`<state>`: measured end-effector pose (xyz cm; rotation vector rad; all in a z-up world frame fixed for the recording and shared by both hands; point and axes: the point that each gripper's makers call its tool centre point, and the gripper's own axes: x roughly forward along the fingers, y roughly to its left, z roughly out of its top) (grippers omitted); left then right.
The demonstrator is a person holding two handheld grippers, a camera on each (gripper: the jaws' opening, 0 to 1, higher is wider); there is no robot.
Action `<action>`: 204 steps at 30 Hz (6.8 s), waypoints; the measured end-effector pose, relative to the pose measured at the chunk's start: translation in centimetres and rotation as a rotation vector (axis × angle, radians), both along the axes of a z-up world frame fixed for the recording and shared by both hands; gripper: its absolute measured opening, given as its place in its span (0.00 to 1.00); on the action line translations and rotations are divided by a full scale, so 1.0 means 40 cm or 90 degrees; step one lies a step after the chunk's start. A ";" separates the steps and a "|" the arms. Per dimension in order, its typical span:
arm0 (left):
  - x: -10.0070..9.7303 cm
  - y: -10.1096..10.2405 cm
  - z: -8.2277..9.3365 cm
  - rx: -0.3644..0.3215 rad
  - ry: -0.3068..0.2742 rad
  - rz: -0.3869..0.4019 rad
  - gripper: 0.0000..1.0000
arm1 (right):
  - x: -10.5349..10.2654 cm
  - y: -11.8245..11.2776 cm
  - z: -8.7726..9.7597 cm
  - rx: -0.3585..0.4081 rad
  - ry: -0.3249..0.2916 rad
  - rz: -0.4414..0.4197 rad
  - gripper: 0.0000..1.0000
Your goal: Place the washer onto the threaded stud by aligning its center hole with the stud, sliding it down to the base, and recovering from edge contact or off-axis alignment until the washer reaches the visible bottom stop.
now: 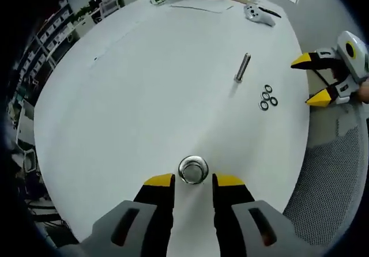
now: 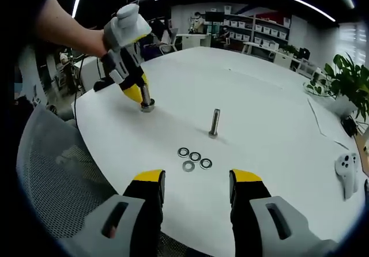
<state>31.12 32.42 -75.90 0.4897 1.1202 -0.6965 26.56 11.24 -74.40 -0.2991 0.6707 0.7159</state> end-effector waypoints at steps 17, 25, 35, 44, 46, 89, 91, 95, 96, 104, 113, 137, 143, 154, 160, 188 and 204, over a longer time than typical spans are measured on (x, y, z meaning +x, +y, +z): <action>-0.029 0.024 0.115 -0.131 -0.146 0.145 0.29 | -0.016 0.009 -0.014 -0.013 0.016 0.024 0.47; -0.083 0.061 0.130 -0.172 -0.199 0.222 0.28 | -0.027 0.015 -0.024 -0.022 0.027 0.038 0.47; -0.158 0.067 0.128 -0.206 -0.232 0.266 0.31 | -0.033 0.018 -0.034 -0.032 0.035 0.049 0.47; -0.209 0.067 0.132 -0.243 -0.257 0.292 0.34 | -0.033 0.017 -0.035 -0.034 0.036 0.049 0.47; -0.220 0.070 0.126 -0.240 -0.254 0.294 0.33 | -0.033 0.017 -0.035 -0.035 0.036 0.049 0.47; -0.268 0.060 0.105 -0.262 -0.281 0.276 0.30 | -0.021 0.000 -0.042 -0.085 0.054 0.084 0.47; -0.267 0.063 0.109 -0.264 -0.284 0.280 0.30 | -0.019 0.000 -0.042 -0.092 0.056 0.098 0.48; -0.266 0.065 0.109 -0.266 -0.286 0.282 0.30 | 0.006 -0.010 -0.046 -0.099 0.059 0.092 0.48; -0.266 0.065 0.109 -0.267 -0.285 0.283 0.30 | 0.010 -0.012 -0.048 -0.102 0.061 0.089 0.48; -0.265 0.067 0.108 -0.268 -0.285 0.286 0.30 | 0.019 0.002 -0.054 -0.120 0.066 0.104 0.48; -0.265 0.069 0.107 -0.275 -0.282 0.289 0.30 | 0.004 0.026 -0.074 -0.136 0.087 0.136 0.47; -0.271 0.077 0.092 -0.262 -0.268 0.295 0.30 | 0.014 0.069 -0.120 -0.157 0.157 0.159 0.26; -0.273 0.077 0.089 -0.260 -0.263 0.293 0.30 | 0.008 0.078 -0.132 -0.175 0.161 0.184 0.25; -0.273 0.078 0.087 -0.253 -0.267 0.289 0.30 | 0.008 0.099 -0.135 -0.207 0.150 0.242 0.17; -0.271 0.081 0.090 -0.251 -0.272 0.291 0.30 | 0.010 0.100 -0.135 -0.220 0.158 0.267 0.16; -0.273 0.082 0.082 -0.239 -0.266 0.290 0.30 | 0.000 0.113 -0.144 -0.398 0.214 0.431 0.17; -0.274 0.086 0.077 -0.232 -0.261 0.294 0.30 | -0.018 0.105 -0.139 -0.443 0.217 0.520 0.22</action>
